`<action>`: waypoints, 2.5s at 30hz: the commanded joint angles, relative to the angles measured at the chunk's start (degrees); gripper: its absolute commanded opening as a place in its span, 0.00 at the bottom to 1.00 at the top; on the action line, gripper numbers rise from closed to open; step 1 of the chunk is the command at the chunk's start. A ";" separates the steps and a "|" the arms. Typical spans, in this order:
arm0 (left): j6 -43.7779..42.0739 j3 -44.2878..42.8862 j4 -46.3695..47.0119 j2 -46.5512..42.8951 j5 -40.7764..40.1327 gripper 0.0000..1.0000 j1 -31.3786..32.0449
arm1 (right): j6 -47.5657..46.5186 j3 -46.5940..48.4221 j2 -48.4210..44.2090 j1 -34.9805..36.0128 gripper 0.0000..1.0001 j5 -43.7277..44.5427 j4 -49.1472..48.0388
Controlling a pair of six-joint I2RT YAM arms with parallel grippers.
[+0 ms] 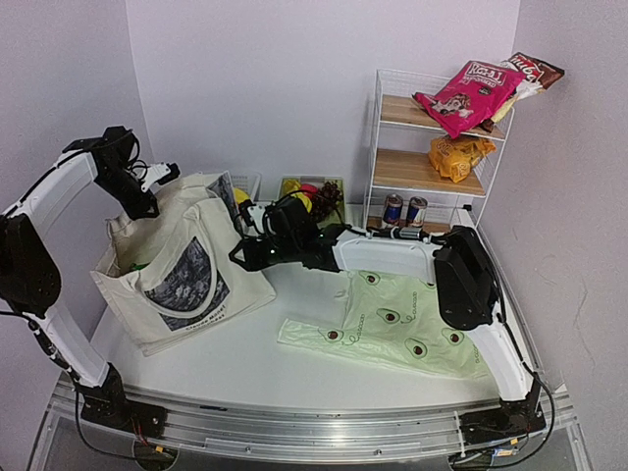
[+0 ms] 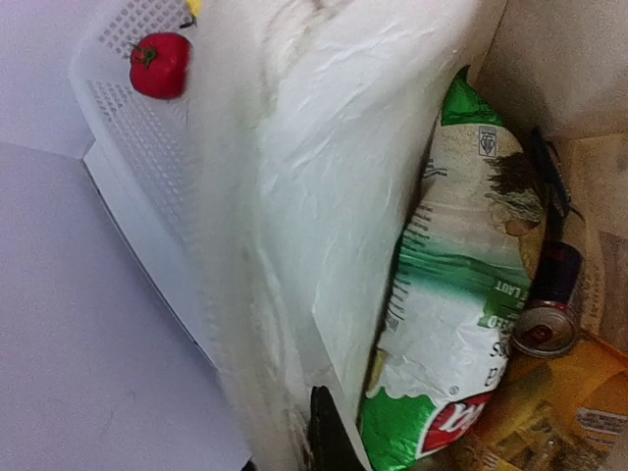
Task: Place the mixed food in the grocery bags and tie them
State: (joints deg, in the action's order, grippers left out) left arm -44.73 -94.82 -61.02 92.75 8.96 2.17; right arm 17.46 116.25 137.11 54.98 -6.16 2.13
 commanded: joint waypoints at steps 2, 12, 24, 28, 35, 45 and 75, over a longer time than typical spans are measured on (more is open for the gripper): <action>9.71 2.18 -14.81 -9.49 2.51 0.00 -2.57 | 7.32 5.67 4.09 -0.15 0.05 -2.43 -5.30; 12.04 12.37 -21.12 -20.52 -15.96 0.00 -8.01 | 18.40 28.29 17.96 3.67 0.00 0.05 -6.70; -0.45 2.30 -7.26 -12.72 -16.28 0.00 -37.69 | 11.65 31.17 19.48 4.22 0.59 9.67 -10.34; 1.24 0.99 -7.64 -14.09 -8.55 0.00 -38.34 | 6.78 21.58 11.89 3.95 0.62 10.62 -11.17; 6.45 3.57 -7.45 -14.80 -5.33 0.00 -38.35 | 3.20 9.76 2.36 2.55 0.63 10.46 -11.68; 4.06 -2.76 -4.68 -15.06 -6.72 0.62 -38.21 | -4.00 -7.68 -11.80 2.25 0.66 11.12 -11.62; 25.76 -15.78 14.13 12.80 -21.68 0.82 29.74 | -6.67 -38.11 -33.01 -1.55 0.67 18.76 -2.89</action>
State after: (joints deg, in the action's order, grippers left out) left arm -27.17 -116.21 -54.58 102.91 -9.78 37.94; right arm 11.57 81.47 109.80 53.55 7.41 -1.78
